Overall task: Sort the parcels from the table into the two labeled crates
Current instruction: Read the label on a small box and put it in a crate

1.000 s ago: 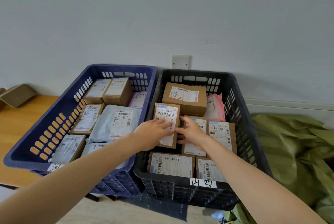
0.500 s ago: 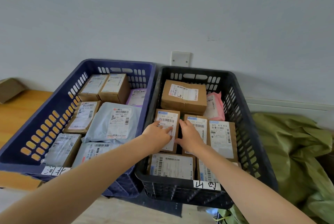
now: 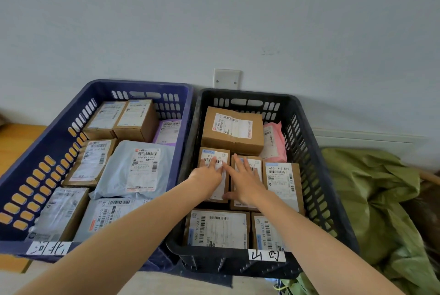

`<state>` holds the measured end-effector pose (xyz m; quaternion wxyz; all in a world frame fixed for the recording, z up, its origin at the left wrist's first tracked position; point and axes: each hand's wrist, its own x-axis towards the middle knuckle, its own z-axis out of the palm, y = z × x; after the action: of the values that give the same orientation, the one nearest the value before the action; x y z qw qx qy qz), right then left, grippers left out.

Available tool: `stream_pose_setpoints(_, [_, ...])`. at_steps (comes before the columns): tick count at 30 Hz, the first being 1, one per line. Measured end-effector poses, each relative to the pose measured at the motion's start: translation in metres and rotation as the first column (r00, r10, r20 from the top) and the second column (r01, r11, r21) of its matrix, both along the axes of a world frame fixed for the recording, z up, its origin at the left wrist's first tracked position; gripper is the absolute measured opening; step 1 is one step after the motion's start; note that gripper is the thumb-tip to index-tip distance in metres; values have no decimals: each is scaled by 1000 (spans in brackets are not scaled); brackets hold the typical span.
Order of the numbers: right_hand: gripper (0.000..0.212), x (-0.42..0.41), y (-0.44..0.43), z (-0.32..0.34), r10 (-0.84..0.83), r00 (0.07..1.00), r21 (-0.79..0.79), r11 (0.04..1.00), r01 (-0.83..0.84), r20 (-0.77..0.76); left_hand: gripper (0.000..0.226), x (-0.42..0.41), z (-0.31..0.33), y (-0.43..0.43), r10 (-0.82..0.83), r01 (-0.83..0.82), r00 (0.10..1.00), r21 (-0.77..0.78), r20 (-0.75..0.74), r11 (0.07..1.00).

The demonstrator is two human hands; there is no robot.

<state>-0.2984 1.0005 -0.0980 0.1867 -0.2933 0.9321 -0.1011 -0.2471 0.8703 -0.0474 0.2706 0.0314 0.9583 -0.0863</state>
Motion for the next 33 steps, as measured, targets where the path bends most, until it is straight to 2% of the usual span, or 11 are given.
stream_pose_setpoints(5, [97,-15,-3,-2,48,998,60,997,-50,30,89,-7,-7,2,98,-101,994,73,41,992])
stream_pose_setpoints(12, [102,-31,-8,-1,63,996,75,995,-68,65,102,-17,-5,-5,115,-122,991,113,66,986])
stream_pose_setpoints(17, [107,-22,-1,-4,95,995,35,995,-96,27,93,-7,-6,-4,111,-112,994,114,16,987])
stream_pose_setpoints(22, [107,-20,13,5,110,993,-28,994,-109,30,68,3,-8,0,164,-145,977,148,-133,978])
stream_pose_setpoints(25, [104,-22,17,15,115,990,-79,991,-109,81,58,7,-5,3,158,-137,962,107,-222,985])
stream_pose_setpoints(30, [92,-27,12,35,139,987,-245,963,-114,87,58,11,10,-3,185,-172,919,69,-347,983])
stream_pose_setpoints(33, [87,-24,0,46,161,985,-338,932,-129,66,62,15,25,-9,253,-211,866,143,-432,967])
